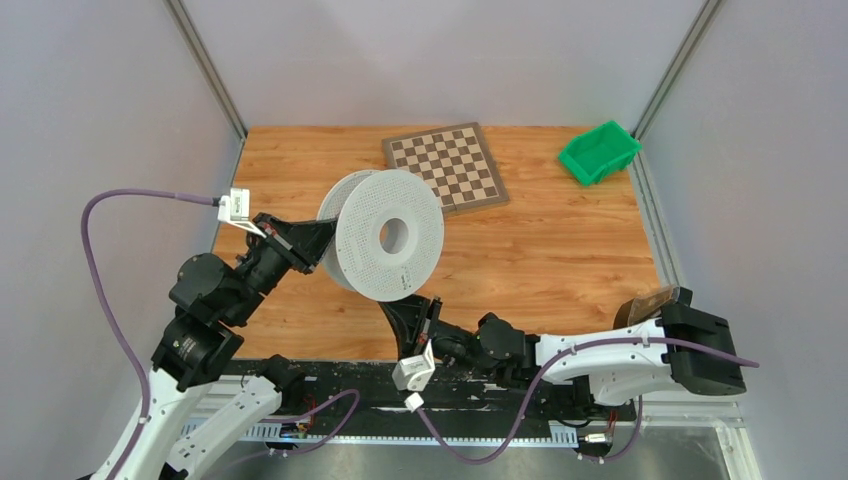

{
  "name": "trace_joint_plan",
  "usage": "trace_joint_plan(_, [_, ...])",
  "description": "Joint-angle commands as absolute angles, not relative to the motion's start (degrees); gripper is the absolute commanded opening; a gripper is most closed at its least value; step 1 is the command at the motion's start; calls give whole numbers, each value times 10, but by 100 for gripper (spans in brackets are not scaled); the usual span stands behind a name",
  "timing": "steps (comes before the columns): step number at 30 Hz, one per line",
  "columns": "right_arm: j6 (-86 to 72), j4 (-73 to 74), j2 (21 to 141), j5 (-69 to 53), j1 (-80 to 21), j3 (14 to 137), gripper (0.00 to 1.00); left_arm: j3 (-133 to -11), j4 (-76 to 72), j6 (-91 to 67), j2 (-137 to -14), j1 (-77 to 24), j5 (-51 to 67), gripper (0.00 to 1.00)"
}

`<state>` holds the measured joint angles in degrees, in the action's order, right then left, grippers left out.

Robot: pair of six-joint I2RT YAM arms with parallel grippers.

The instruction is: Wrap the cables

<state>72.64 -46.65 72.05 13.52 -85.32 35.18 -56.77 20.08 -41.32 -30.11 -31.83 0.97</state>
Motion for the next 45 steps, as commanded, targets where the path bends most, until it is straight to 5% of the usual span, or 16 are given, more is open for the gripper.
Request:
trace_joint_plan(1, [575,-599,748,164,-863,384,0,-550,101,-463,-296,-317,2,0])
trace_joint_plan(7, [521,-611,826,320,-871,469,0,-522,82,-497,-284,-317,-38,0])
trace_joint_plan(28, [452,-605,996,510,-865,637,0,-420,60,-683,-244,-317,-118,0])
trace_joint_plan(45, [327,-451,965,459,-835,597,0,-403,165,-766,-225,-317,-145,0])
